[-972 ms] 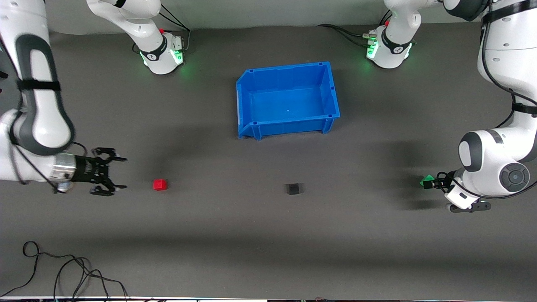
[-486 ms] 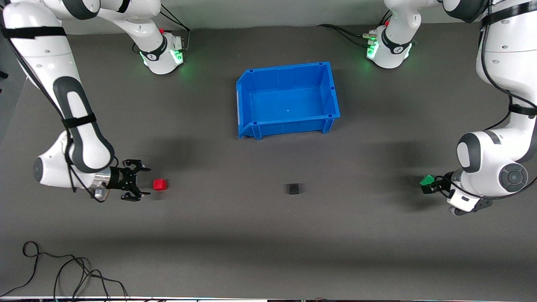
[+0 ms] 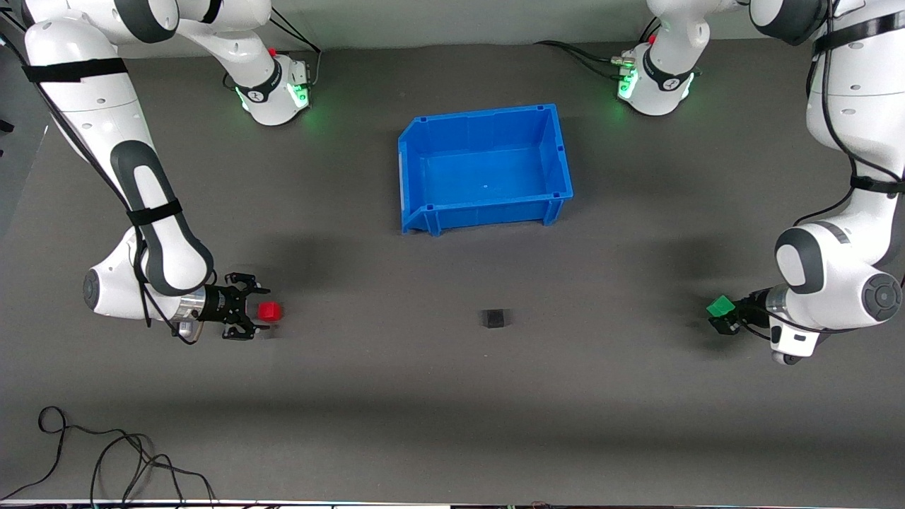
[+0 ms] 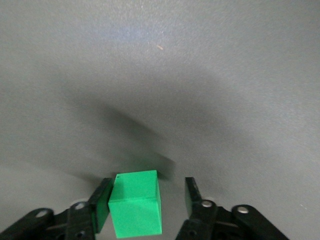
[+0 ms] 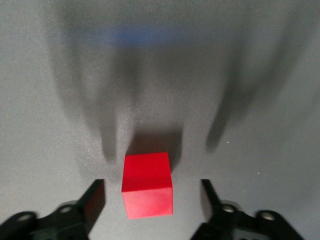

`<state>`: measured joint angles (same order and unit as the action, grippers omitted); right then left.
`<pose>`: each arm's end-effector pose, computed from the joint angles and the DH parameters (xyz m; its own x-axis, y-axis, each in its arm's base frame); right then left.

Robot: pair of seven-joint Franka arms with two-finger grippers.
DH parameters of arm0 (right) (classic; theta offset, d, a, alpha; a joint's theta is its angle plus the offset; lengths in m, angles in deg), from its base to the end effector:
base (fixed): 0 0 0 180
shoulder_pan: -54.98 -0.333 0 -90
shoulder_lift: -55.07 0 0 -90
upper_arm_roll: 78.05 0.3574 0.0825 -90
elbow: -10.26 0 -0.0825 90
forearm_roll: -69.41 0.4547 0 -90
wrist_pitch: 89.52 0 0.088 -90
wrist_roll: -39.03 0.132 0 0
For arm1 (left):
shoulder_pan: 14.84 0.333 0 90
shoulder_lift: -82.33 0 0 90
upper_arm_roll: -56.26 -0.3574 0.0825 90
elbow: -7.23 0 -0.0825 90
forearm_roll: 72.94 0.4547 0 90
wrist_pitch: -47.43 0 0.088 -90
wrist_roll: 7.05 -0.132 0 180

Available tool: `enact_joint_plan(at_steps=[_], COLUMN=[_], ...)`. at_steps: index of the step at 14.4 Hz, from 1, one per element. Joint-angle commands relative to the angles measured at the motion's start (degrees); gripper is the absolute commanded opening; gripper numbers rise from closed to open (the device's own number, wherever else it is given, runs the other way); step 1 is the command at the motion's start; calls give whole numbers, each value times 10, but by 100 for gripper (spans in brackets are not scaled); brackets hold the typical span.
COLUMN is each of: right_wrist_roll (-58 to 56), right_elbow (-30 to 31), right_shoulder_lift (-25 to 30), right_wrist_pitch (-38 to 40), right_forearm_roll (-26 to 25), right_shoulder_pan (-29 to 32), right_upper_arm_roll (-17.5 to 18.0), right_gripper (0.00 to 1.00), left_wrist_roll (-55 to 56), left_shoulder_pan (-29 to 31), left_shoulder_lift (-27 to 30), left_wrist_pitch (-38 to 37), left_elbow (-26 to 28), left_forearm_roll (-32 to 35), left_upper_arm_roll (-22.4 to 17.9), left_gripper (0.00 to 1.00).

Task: Attach green and red cubes to black cube
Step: 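Grasp the green cube with the left gripper while the right gripper grasps red, then lift the green and red cubes and carry them toward the black cube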

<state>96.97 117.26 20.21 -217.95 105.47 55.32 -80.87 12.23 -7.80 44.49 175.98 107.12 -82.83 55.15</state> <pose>0.6804 -0.0086 0.1290 0.0331 -0.8947 -0.4455 -0.9951 -0.0711 0.0690 0.7116 0.0929 0.1398 0.8160 0.5462 -0.1895 0.5627 -0.8255 0.0437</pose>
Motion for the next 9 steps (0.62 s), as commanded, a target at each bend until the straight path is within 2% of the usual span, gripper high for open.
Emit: enact_joint_plan(at_steps=[1, 3, 5, 7, 9], right_wrist_roll=[-20, -20, -20, -20, -20], right_elbow=[-6, -6, -7, -7, -8], right_shoulder_lift=[-6, -6, -6, -6, -5], right_wrist_pitch=[-8, -8, -8, -8, -7], right_forearm_roll=[18, 18, 18, 18, 18], right_shoulder_pan=[0, 0, 0, 0, 0], right_upper_arm_roll=[-3, -3, -3, -3, -3], right_gripper=[61, 48, 35, 29, 29], left_wrist_roll=[11, 9, 4, 11, 16], left_shoulder_pan=[-9, -8, -9, -11, -16], left_shoulder_lift=[-4, -7, -7, -6, -1], left_wrist_pitch=[4, 3, -6, -10, -12], left_elbow=[-7, -7, -18, -29, -34], left_forearm_roll=[0, 8, 13, 28, 24], left_upper_arm_roll=[-2, -2, -2, -1, 0], left_gripper=[62, 34, 23, 3, 0])
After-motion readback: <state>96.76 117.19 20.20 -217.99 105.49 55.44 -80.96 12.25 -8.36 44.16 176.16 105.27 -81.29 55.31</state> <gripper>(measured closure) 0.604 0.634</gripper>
